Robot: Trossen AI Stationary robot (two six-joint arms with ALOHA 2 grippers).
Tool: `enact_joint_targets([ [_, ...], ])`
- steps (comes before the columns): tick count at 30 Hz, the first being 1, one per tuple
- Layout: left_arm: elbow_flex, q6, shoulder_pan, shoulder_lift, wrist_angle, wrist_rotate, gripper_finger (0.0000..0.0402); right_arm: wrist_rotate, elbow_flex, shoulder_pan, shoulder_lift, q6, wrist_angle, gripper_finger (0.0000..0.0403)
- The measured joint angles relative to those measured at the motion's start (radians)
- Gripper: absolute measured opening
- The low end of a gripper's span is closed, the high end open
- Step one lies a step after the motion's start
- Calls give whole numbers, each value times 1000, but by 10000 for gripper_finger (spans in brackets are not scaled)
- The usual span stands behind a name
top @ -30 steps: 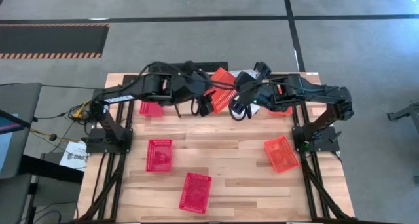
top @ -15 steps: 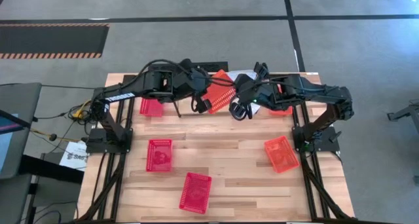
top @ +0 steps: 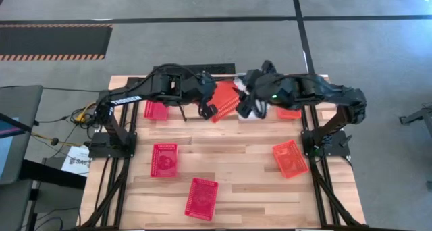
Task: Stack baskets on shelf by color
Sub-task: Put the bottom orange bin on the shelf
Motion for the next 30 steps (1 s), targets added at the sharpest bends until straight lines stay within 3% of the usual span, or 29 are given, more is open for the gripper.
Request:
enact_joint_targets([
  [4, 0, -11, 95, 2, -102, 146, 27, 9, 121, -1, -4, 115, -166, 229],
  [8, 0, 10, 202, 2, -115, 310, 26, 41, 236, 23, -15, 212, -338, 203],
  [13, -4, 36, 336, 1, -26, 613, 26, 143, 281, 70, -12, 311, -527, 115],
  [17, -66, 15, 410, 1, 155, 842, 26, 153, 270, 116, -16, 322, -523, 21],
  [19, -112, 0, 441, 1, 223, 935, 26, 166, 272, 138, -16, 338, -523, 13],
  [22, -205, -8, 476, 1, 275, 1007, 26, 239, 271, 184, -16, 374, -523, 16],
  [30, -465, -9, 491, 1, 429, 1050, 26, 505, 270, 280, -63, 403, -524, 5],
])
